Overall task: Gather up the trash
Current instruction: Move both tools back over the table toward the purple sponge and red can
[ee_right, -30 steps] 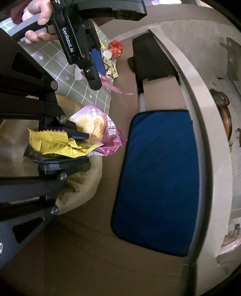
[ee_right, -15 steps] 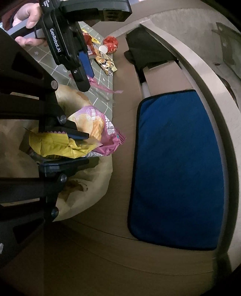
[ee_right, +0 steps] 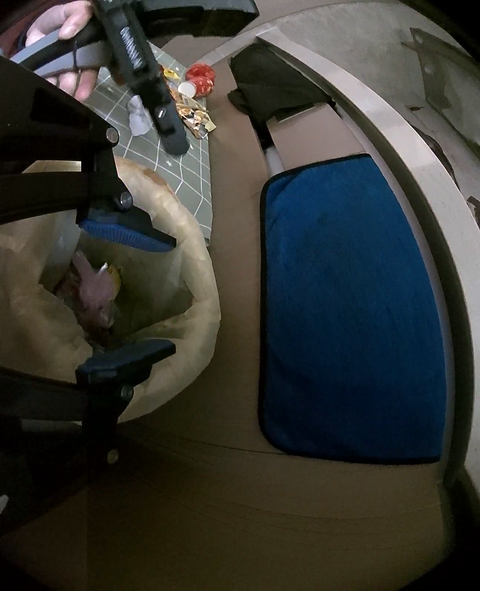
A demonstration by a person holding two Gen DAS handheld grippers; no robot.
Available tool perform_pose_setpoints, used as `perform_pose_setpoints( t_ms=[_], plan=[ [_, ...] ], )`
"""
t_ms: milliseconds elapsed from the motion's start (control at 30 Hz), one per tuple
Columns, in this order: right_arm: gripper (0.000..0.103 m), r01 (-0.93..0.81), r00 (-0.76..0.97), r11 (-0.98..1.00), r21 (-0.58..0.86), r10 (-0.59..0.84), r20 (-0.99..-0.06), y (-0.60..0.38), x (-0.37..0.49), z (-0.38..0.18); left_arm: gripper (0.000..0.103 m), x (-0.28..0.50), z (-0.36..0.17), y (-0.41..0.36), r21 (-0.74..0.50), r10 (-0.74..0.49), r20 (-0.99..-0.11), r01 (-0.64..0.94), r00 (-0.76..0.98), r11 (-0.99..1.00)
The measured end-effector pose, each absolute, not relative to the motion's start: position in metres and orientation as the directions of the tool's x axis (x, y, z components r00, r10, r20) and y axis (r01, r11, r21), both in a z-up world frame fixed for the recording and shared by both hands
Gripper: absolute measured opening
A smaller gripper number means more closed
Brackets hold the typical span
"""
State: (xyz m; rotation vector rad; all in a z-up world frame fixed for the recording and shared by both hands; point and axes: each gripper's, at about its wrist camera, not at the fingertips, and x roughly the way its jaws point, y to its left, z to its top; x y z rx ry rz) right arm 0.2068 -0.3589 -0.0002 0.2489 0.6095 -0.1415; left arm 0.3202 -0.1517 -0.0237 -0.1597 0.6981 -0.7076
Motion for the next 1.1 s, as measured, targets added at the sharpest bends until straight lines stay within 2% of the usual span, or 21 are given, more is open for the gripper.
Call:
perform_pose_setpoints(
  t_ms=[200,400,667,733,867,1000,1100],
  plan=[
    [0.048,0.162,0.821,0.968,0.194,-0.023,-0.570,-0.343,0.207,0.003,0.064,0.312,-0.009,-0.099,-0.277,-0.546,-0.572,0.483,0.612,0.831],
    [0.048,0.039,0.822,0.983,0.177,0.069,-0.565,-0.297,0.218,0.007,0.064,0.305,-0.004,-0.001,-0.159,-0.374,-0.587,0.351,0.718,0.923],
    [0.048,-0.137,0.777,0.983,0.126,0.185,-0.601,-0.216,0.234,-0.002,0.064,0.336,-0.046,0.123,-0.293,-0.283,-0.664,0.108,0.692,0.950],
    [0.048,-0.189,0.751,0.976,0.109,0.215,-0.624,-0.195,0.239,-0.008,0.064,0.347,-0.058,0.134,-0.310,-0.292,-0.678,0.098,0.674,0.946],
    [0.048,-0.260,0.708,0.962,0.083,0.248,-0.662,-0.168,0.248,-0.016,0.064,0.373,-0.072,0.144,-0.389,-0.385,-0.667,0.142,0.638,0.910],
    [0.048,-0.274,0.697,0.959,0.073,0.250,-0.672,-0.156,0.256,-0.018,0.064,0.400,-0.086,0.147,-0.481,-0.486,-0.657,0.177,0.577,0.859],
    [0.048,-0.275,0.684,0.957,0.089,0.259,-0.682,-0.157,0.263,-0.018,0.064,0.407,-0.094,0.151,-0.489,-0.510,-0.671,0.195,0.538,0.850]
  ],
)
